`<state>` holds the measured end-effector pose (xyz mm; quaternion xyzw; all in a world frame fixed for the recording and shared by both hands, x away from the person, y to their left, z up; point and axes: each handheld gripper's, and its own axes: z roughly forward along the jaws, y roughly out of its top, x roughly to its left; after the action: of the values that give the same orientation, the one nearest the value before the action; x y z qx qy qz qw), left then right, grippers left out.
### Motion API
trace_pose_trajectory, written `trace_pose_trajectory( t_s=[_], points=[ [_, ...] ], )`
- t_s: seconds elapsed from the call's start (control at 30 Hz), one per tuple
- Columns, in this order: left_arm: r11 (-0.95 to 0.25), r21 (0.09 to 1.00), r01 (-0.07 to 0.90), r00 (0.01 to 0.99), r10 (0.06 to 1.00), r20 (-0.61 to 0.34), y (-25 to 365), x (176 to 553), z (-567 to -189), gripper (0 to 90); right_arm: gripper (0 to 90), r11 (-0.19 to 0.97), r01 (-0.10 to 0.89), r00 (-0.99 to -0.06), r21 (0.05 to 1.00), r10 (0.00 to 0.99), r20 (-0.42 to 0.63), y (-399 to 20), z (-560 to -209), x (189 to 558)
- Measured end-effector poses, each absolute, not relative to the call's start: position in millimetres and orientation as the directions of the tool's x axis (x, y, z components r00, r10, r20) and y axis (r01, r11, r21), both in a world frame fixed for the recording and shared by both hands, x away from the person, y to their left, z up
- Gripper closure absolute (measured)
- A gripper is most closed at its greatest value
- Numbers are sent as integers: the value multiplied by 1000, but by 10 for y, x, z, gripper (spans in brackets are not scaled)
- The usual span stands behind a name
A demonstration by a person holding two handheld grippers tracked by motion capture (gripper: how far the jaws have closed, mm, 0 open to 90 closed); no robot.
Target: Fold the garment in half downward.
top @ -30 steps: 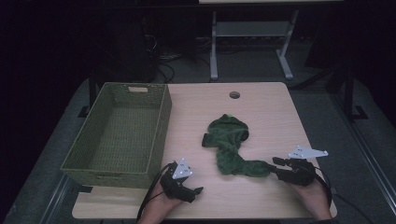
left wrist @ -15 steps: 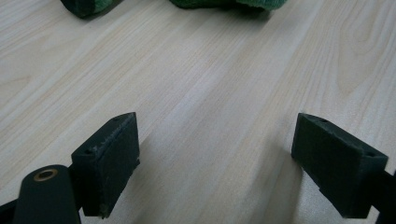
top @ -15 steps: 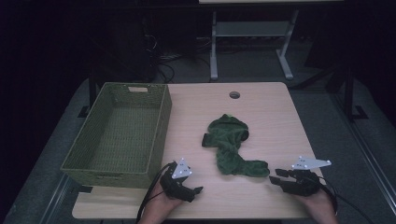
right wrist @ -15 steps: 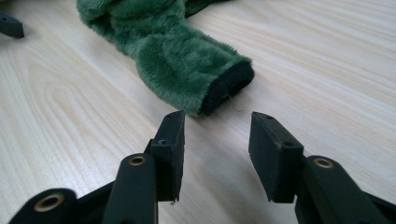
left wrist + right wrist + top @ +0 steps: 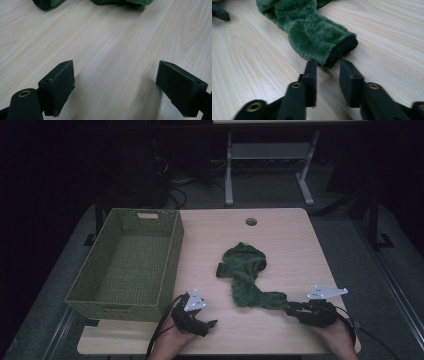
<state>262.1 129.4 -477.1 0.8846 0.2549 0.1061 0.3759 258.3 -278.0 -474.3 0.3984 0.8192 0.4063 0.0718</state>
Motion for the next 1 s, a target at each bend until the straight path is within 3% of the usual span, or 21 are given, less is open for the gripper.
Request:
trace_pose_trajectory(
  t_s=[0.03, 0.07, 0.2, 1.0],
  points=[
    [-588, 719, 371, 848, 531, -4, 1294, 2621, -4771, 145, 701, 352, 594, -672, 723, 711, 206, -2780, -4743, 2583],
    [-588, 719, 371, 848, 530, -4, 1294, 2622, -4771, 145, 788, 354, 596, -675, 721, 706, 213, -2772, -4742, 2593],
    [-588, 719, 371, 848, 530, -4, 1294, 2622, -4771, 145, 843, 371, 588, -693, 719, 689, 211, -2757, -4736, 2598],
    [-588, 720, 369, 849, 528, -4, 1291, 2626, -4772, 145, 862, 385, 408, -804, 828, 582, 126, -2603, -4221, 2637]
  ],
)
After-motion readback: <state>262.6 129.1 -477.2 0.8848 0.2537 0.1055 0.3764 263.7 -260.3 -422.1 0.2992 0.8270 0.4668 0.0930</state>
